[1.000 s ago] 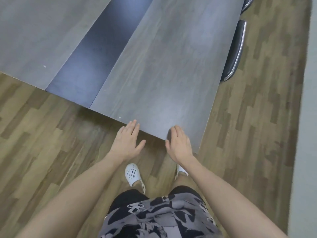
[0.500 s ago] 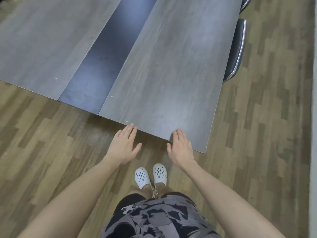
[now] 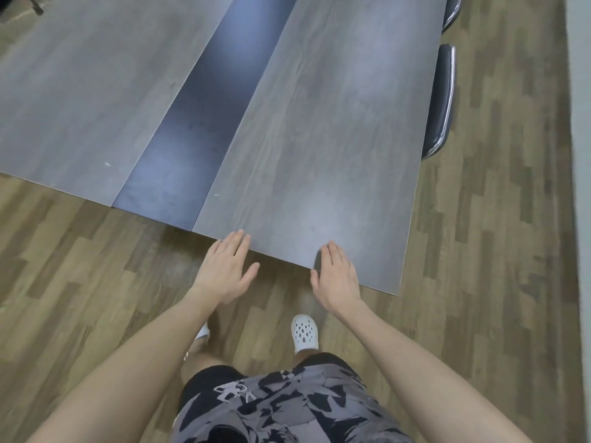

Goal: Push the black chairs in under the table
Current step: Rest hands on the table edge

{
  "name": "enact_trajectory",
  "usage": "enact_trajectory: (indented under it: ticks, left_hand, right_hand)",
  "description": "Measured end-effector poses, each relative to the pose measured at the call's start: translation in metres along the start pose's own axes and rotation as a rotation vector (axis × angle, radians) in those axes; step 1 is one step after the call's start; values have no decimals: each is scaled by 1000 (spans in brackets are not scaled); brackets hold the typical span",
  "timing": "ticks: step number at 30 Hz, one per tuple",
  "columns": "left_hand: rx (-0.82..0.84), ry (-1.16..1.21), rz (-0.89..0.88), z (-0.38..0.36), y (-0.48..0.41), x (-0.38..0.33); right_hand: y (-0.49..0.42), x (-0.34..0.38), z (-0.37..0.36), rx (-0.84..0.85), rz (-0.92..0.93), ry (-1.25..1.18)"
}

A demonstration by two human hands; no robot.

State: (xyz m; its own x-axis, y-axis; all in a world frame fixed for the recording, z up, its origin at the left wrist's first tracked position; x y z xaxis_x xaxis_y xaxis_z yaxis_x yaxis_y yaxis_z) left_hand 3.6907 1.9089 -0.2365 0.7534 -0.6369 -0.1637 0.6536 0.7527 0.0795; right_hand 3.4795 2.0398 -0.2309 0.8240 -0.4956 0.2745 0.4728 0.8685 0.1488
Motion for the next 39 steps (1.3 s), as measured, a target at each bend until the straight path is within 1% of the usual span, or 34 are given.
enact_trajectory:
  ticks: [6,13,16,20,22,27,31,39]
  left_hand:
    - [28,-5,-81,11,-11,75]
    - [44,-19,-140,35,-14,187]
    - [78,-2,-140,45,-15,228]
    - [81,17,-222,59,-19,273]
    - [79,5,-234,65,-22,291]
    - [92,-13,-234,69,-26,314]
    - [84,-35,-250,68,-33,314]
    - [70,-50,-210,74,-36,308]
  right_hand:
    - [-21,65,-16,-50,-99,-11]
    - [-40,165,-30,-86,-184,29]
    - [-35,206,-40,-63,-233,42]
    - [-35,249,-53,-57,-281,39]
    - [-37,267,-58,-73,-286,31]
    - [-43,295,-62,-73,-285,2]
    - [-51,299,-65,-76,-267,-30]
    - [-64,304,-68,-84,-172,-52]
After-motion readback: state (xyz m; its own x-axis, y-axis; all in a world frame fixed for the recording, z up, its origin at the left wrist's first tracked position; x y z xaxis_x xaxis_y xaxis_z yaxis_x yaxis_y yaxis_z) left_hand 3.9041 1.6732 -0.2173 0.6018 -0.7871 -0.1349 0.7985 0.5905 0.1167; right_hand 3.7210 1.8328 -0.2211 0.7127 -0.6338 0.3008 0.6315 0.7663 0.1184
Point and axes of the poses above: each hand's wrist, its own y-axis away from the middle knuckle, its own z-axis out of the back of the hand, x = y × z, the point moved 1 cm from there along -y, towards the middle knuckle, and after that the axes turned 13 degrees about -x, right-handed, at the moved point
